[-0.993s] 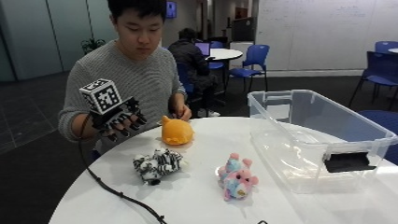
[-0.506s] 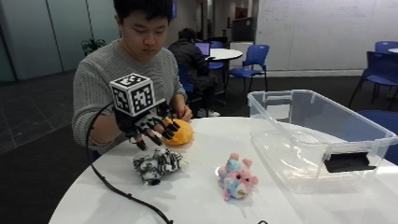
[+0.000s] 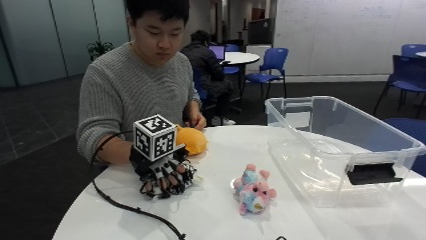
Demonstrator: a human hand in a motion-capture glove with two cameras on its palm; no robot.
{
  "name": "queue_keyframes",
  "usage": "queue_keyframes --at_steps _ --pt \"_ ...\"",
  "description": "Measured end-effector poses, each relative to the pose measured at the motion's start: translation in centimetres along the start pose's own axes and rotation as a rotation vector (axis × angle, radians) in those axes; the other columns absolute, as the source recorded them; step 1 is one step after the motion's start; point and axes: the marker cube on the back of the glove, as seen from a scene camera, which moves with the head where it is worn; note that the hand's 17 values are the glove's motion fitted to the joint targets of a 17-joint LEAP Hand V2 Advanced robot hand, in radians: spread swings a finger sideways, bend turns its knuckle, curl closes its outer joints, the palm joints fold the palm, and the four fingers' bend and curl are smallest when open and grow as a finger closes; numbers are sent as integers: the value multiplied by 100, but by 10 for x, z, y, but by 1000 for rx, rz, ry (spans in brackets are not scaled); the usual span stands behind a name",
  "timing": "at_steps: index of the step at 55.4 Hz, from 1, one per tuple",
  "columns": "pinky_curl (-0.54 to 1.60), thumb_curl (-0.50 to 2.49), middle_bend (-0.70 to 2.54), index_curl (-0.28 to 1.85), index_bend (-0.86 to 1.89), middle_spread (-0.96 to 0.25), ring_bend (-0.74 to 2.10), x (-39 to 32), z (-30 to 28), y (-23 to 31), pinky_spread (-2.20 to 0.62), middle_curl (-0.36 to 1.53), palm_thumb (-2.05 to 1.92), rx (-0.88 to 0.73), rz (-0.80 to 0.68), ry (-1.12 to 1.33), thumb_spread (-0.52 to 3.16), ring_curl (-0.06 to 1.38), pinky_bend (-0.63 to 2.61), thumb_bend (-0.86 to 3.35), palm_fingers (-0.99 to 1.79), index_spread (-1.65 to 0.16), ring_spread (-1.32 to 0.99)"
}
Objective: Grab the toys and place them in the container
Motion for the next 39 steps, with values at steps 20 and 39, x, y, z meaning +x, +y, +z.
queue_keyframes --at_steps 20,39 --pt "41 53 60 13 12 -30 103 1 -28 2 -37 45 56 189 -36 -88 110 45 112 10 69 -39 -42" --pt "41 67 59 13 14 -32 101 -34 -231 -2 -37 49 60 531 -128 -53 92 45 115 4 68 -39 -44"
